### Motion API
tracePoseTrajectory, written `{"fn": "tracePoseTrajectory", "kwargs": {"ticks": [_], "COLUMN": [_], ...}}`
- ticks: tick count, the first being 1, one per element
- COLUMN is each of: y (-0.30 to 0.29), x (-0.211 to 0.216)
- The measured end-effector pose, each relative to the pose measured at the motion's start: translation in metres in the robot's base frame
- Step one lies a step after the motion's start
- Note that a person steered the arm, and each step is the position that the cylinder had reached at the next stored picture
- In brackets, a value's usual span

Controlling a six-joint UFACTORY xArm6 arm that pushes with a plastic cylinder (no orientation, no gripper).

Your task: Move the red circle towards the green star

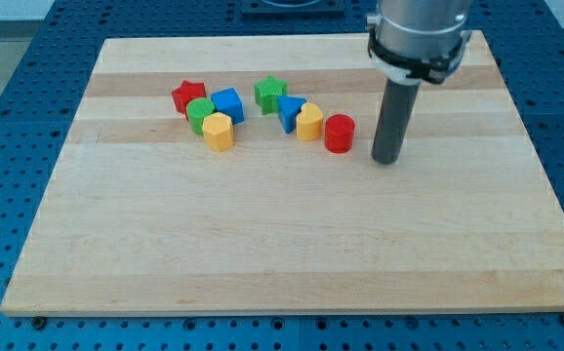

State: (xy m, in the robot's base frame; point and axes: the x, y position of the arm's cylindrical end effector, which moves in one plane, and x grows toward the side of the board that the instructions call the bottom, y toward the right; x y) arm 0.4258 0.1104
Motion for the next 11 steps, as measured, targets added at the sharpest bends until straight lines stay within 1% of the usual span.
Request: {"fn": "tracePoseTrajectory", "kwargs": {"ticks": [1, 2, 4, 5, 6, 7, 8, 11], "y": [0.0, -0.022, -0.065, -0.072, -0.059, -0.067, -0.078, -0.127], "x": [-0.034, -0.032, -0.012, 0.005, 0.025, 0.043, 0.039, 0.009]}}
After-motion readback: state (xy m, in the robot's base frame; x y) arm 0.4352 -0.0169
